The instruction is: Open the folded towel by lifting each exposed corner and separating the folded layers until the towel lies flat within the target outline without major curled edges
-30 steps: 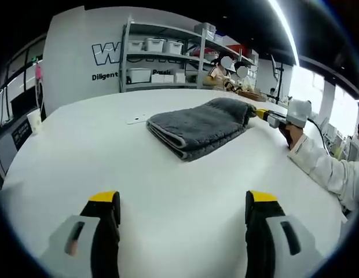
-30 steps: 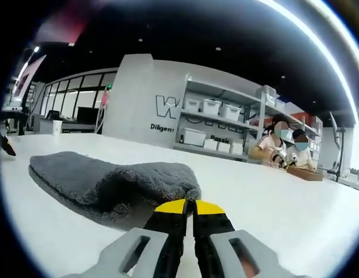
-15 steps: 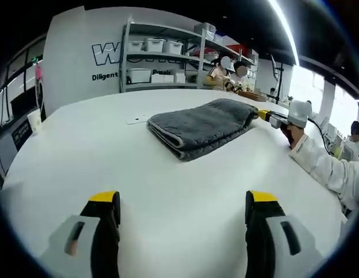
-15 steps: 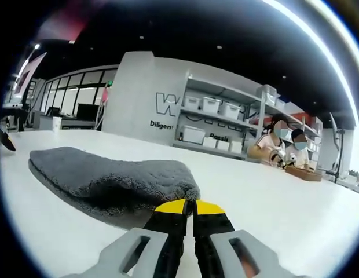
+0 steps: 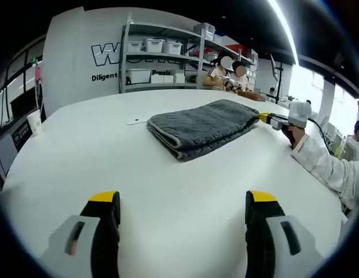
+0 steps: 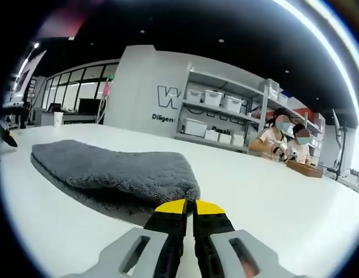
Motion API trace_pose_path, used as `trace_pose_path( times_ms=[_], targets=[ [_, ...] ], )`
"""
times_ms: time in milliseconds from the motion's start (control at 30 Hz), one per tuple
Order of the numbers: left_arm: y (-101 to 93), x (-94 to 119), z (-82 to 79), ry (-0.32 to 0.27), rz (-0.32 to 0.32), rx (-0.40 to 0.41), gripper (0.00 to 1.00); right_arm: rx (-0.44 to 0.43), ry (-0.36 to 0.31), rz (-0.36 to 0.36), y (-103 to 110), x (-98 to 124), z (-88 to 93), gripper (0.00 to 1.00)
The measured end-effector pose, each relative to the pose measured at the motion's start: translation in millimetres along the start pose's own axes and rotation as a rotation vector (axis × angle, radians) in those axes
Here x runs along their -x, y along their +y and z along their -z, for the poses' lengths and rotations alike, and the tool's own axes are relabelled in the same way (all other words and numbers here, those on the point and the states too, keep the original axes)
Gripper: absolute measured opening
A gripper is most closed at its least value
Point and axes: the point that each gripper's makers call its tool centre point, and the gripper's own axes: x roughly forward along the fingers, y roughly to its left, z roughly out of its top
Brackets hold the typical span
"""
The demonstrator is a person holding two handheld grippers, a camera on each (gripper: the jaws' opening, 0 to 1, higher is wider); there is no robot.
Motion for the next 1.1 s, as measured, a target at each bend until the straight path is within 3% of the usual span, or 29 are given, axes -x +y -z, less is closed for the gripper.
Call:
trace_pose_path(
  times_ms=[600,1100],
  targets=[
    [-0.4,-0.2,0.5,0.006,0.0,-0.004,0.88,0.027,0.122,-0.01,-1.4,-0.4,20.8,0.0],
    [-2.3,-1.2,1.8,0.012,0.003,-0.012,0.88,0.044,0.135,0.003,-2.3,2.1,22.2,0.0]
  ],
)
